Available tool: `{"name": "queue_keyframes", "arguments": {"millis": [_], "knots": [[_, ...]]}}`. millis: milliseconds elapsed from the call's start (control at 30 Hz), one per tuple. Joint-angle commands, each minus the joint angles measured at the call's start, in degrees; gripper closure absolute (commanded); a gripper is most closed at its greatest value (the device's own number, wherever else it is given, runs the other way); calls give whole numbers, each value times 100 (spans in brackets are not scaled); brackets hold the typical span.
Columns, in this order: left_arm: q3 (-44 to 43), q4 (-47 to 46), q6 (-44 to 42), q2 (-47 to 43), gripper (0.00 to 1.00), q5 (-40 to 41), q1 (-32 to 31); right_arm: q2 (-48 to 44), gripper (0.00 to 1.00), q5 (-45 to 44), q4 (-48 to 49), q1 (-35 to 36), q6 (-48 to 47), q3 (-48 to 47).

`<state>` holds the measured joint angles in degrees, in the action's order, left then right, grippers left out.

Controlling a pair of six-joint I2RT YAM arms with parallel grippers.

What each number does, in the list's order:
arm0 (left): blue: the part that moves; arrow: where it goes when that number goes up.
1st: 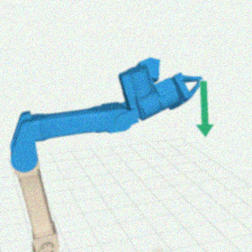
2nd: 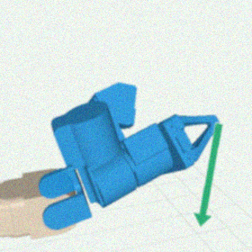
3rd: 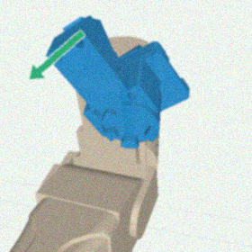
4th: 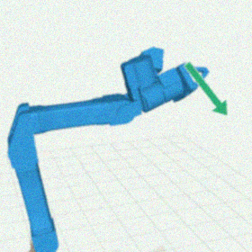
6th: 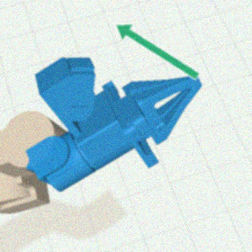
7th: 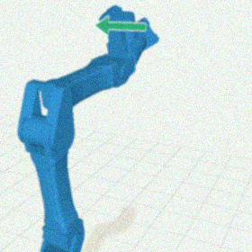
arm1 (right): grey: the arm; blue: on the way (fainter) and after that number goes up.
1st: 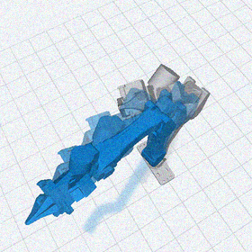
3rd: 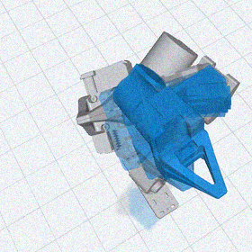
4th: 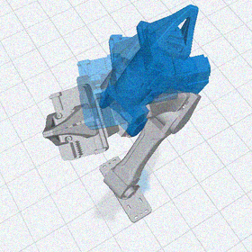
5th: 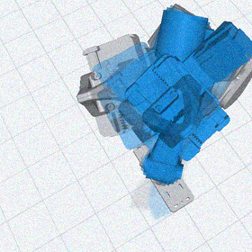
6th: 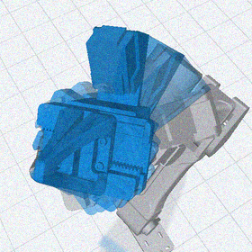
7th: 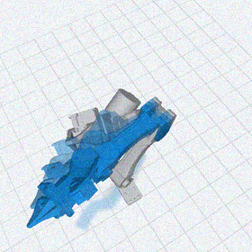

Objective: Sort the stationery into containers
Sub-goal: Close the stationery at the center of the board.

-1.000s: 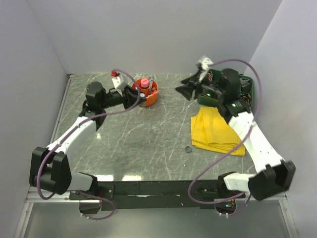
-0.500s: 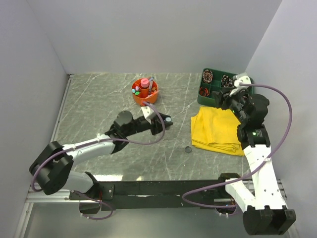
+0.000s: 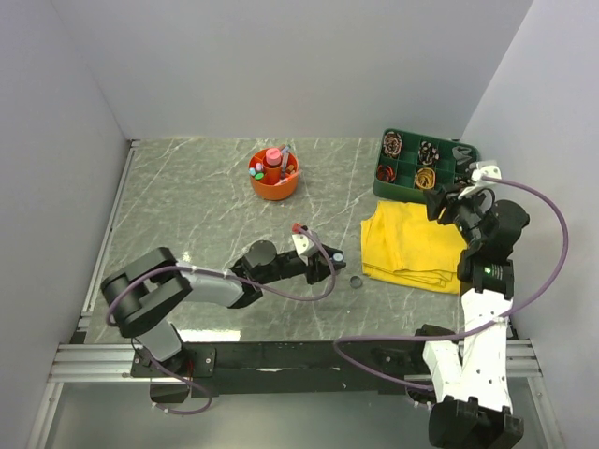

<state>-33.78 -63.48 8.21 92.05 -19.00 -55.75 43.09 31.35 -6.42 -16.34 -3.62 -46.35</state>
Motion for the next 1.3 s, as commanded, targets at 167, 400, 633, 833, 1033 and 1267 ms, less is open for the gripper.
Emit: {"name": "queue_keyframes", "arguments": {"millis": [167, 400, 633, 833, 1033, 1267], "knots": [[-331, -1324, -214, 1104, 99, -138, -340, -468, 43, 468, 211, -238, 195, 249], [-515, -1676, -293, 1693, 99, -77, -569, -811, 43, 433, -61, -300, 168, 284], [-796, -1887, -320, 2071, 99, 2, -674, -943, 43, 486, -123, -326, 186, 381], [-911, -2315, -381, 2386, 99, 133, -674, -917, 43, 556, 0, -326, 256, 434], [-1227, -2282, -408, 2668, 99, 248, -666, -838, 43, 635, 123, -335, 292, 443], [-1394, -2572, -329, 2713, 99, 301, -666, -829, 43, 705, 97, -335, 265, 407]]}}
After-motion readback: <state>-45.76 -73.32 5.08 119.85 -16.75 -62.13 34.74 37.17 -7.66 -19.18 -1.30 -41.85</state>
